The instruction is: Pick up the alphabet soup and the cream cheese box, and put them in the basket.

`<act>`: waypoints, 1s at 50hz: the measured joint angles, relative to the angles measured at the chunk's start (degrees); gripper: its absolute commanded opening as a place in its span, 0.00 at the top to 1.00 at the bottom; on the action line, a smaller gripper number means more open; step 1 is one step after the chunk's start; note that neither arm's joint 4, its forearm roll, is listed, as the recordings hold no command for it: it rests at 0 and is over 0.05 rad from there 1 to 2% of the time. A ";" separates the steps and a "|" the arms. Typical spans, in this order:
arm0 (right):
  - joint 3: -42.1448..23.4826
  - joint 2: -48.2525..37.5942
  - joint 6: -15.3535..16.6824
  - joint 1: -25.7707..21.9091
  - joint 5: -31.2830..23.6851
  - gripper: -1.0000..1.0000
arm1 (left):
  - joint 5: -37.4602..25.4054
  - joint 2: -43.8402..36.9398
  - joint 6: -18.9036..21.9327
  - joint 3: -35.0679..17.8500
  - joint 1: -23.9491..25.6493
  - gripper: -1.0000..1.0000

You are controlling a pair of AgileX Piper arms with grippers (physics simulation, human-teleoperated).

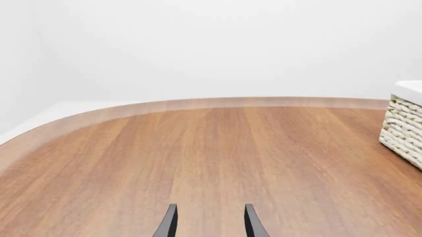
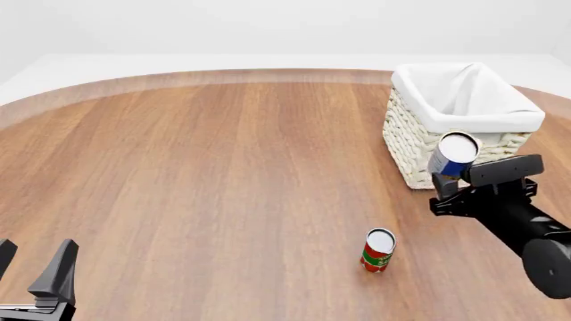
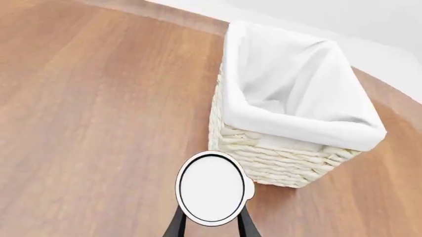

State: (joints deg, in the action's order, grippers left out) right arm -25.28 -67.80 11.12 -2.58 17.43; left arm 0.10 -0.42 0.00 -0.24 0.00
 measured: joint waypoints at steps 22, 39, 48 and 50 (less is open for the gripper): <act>-5.84 5.23 2.95 0.98 -4.37 1.00 | 0.00 0.00 0.00 0.00 0.00 0.00; -12.72 4.43 5.14 2.28 -7.06 1.00 | 0.00 0.00 0.00 0.00 0.00 0.00; -16.89 2.05 6.01 3.17 -7.86 1.00 | 0.00 0.00 0.00 0.00 0.00 0.00; -17.88 1.40 6.23 3.37 -8.06 1.00 | 0.00 0.00 0.00 0.00 0.00 0.00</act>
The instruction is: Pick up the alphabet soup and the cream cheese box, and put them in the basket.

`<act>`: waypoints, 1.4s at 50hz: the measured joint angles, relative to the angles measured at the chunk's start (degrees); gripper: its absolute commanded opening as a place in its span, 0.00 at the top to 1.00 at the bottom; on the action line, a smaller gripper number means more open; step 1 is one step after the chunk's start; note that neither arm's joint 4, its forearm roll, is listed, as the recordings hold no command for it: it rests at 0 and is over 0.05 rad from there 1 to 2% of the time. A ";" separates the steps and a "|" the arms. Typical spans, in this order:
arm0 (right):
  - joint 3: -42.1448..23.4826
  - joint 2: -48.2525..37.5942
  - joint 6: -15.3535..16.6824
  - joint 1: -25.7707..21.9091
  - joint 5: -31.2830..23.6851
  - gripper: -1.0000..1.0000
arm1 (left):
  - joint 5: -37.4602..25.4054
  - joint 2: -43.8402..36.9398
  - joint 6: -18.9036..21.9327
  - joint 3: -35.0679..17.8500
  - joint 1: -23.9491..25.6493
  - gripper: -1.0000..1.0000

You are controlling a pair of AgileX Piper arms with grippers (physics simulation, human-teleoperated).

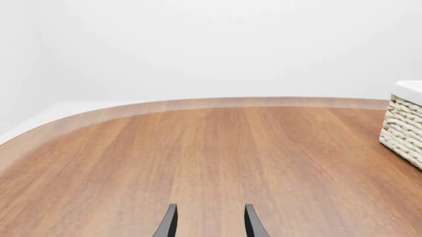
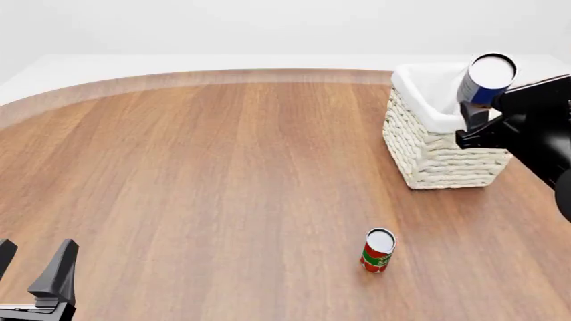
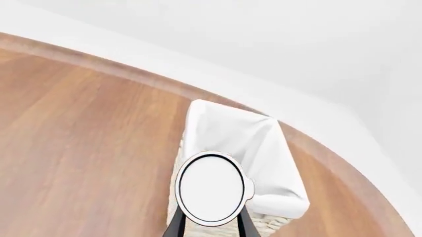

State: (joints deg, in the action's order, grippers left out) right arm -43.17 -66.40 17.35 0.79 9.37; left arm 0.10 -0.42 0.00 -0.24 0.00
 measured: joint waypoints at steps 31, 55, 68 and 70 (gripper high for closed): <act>-18.65 -15.06 2.40 2.64 -4.19 1.00 | 0.00 0.00 0.00 0.00 0.00 0.00; -32.53 -25.74 0.18 3.49 -10.00 1.00 | 0.00 0.00 0.00 0.00 0.00 0.00; -40.33 -31.78 -0.58 4.38 -14.00 1.00 | 0.00 0.00 0.00 0.00 0.00 0.00; -41.71 -32.73 -0.72 4.43 -14.67 1.00 | 0.00 0.00 0.00 0.00 0.00 0.00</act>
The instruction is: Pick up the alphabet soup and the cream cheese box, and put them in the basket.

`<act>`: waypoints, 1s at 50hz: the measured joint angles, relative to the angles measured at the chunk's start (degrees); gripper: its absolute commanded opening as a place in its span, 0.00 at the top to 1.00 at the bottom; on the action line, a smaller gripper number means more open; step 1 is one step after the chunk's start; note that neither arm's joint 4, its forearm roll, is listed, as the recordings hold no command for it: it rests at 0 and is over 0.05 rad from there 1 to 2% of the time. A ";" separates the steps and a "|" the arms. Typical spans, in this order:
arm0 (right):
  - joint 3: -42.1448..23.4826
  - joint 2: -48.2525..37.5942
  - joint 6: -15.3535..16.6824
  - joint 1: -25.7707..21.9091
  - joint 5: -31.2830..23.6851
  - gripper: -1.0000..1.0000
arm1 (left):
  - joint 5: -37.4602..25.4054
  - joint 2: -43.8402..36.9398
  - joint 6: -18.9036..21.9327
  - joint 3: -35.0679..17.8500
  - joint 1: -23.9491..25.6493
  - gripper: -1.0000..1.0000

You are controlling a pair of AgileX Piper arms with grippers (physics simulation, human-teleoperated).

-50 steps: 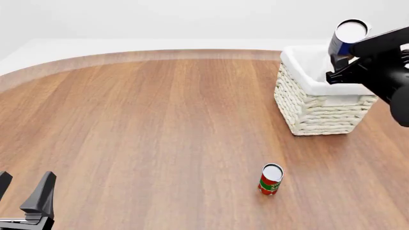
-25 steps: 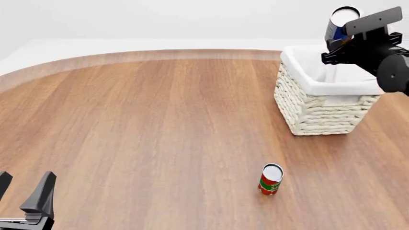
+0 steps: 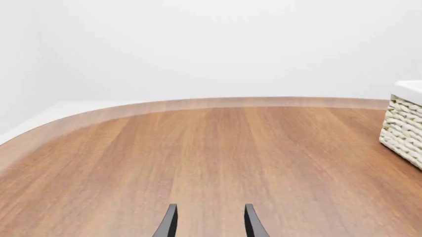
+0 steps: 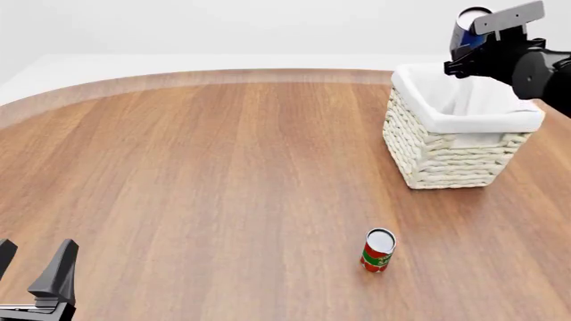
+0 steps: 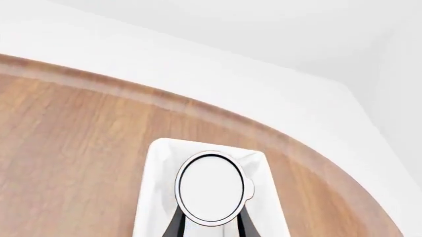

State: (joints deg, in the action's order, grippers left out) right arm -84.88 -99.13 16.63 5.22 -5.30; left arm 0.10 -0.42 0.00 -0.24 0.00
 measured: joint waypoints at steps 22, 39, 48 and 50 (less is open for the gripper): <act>-10.71 -9.75 -1.57 1.22 -5.86 1.00 | 0.00 0.00 0.00 0.00 0.00 0.00; -14.24 -15.32 -2.28 2.31 -7.53 1.00 | 0.00 0.00 0.00 0.00 0.00 0.00; -15.88 -17.88 -2.63 2.66 -8.36 1.00 | 0.00 0.00 0.00 0.00 0.00 0.00; -16.17 -18.41 -2.68 2.71 -8.60 1.00 | 0.00 0.00 0.00 0.00 0.00 0.00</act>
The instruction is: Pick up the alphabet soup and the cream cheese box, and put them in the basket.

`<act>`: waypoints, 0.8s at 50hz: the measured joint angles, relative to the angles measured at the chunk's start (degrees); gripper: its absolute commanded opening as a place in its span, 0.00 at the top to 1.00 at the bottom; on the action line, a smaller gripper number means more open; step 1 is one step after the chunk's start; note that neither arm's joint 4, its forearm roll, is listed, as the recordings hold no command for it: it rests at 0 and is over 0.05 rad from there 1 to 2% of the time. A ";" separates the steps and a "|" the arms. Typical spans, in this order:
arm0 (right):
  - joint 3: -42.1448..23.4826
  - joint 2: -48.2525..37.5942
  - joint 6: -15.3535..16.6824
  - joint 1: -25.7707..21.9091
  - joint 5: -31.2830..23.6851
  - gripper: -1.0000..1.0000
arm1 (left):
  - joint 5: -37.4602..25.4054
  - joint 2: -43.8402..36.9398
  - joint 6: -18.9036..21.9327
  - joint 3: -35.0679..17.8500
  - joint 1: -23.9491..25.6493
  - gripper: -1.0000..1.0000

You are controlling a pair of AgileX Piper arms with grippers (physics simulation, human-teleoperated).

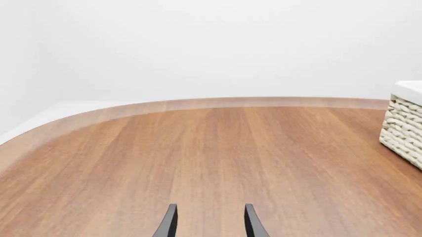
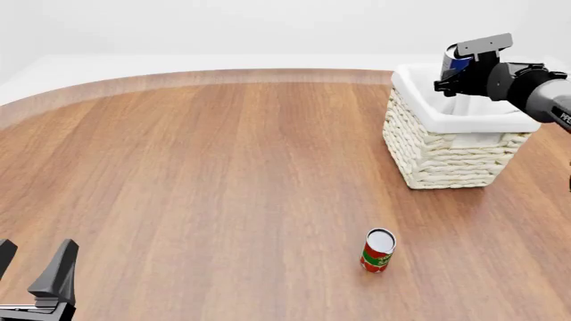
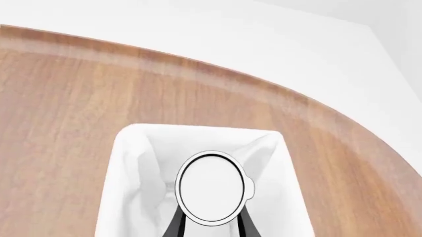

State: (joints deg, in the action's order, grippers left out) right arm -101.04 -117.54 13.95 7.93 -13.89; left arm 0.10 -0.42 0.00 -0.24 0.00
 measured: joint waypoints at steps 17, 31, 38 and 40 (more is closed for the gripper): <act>-1.35 -3.11 0.46 0.78 -1.56 1.00 | 0.00 0.00 0.00 0.00 0.00 0.00; -2.08 -4.23 0.64 1.27 -2.11 1.00 | 0.00 0.00 0.00 0.00 0.00 0.00; -2.56 -4.53 0.22 1.46 -2.29 0.00 | 0.00 0.00 0.00 0.00 0.00 0.00; -2.80 -4.47 -0.23 1.56 -2.26 0.00 | 0.00 0.00 0.00 0.00 0.00 0.00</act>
State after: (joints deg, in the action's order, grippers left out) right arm -103.85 -122.00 13.73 9.49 -16.15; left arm 0.10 -0.42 0.00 -0.24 0.00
